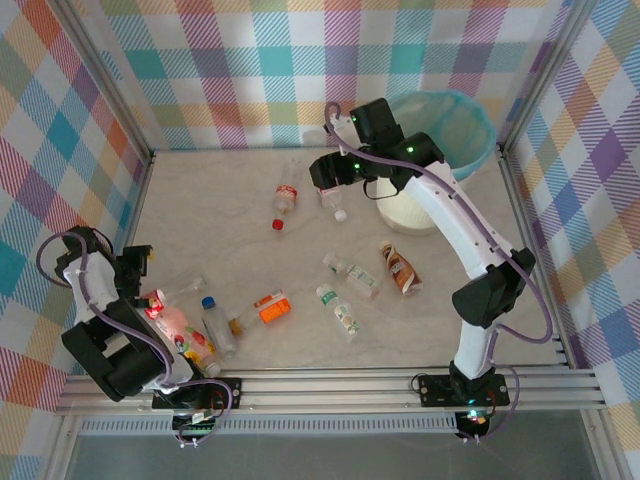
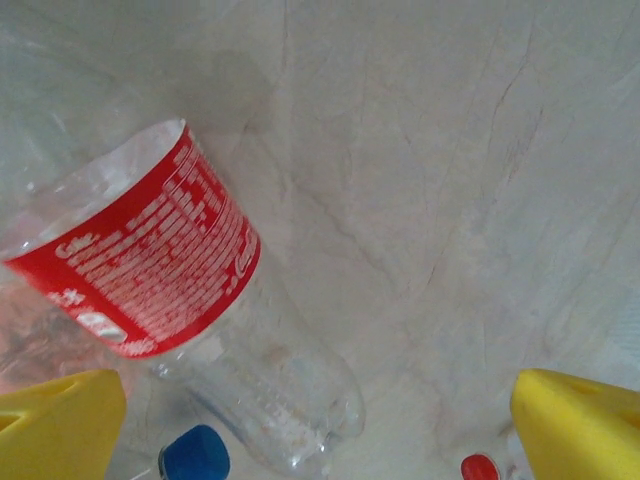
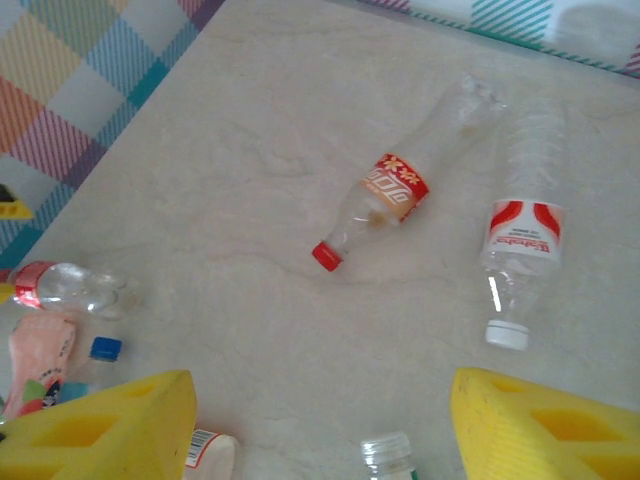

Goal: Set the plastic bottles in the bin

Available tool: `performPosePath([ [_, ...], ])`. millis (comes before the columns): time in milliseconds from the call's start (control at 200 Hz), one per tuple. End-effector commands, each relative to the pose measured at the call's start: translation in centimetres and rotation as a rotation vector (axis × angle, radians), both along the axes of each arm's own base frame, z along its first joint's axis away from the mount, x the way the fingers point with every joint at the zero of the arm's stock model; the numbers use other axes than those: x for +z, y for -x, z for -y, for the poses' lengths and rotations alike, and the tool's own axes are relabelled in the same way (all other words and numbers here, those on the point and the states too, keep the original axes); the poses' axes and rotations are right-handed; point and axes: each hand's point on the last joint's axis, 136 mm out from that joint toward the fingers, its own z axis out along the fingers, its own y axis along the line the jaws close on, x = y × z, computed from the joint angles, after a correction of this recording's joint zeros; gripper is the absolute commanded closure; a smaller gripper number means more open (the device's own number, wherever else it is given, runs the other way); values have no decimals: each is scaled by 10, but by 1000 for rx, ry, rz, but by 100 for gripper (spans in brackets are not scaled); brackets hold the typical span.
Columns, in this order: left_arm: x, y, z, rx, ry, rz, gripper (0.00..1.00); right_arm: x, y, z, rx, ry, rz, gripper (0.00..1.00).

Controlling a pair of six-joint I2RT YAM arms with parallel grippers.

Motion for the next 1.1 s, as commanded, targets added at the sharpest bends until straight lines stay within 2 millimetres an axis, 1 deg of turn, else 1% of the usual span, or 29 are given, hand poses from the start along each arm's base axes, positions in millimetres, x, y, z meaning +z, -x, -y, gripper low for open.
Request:
performPosePath([
  [0,-9,-4,-5,25,17,11,1,0,4,-8,33,-33,-15,32],
  [120,-22,1,-7,65,36,-26,1,-5,5,-8,33,-30,-31,31],
  [220,-27,6,-10,112,40,-51,0,-7,8,-8,34,-28,-43,31],
  [475,-28,19,-18,193,-6,-107,0,-12,9,-7,35,-20,-51,31],
  [635,-30,27,-15,229,5,-133,0,-16,10,-8,40,-20,-62,31],
  [755,-21,31,-19,246,-34,-131,0,-19,9,-8,41,-17,-67,31],
  [850,-17,28,-21,241,-43,-116,0,-21,8,-10,41,-18,-72,31],
  [1095,-28,31,-14,265,-4,-126,0,-28,7,-15,48,-25,-97,31],
])
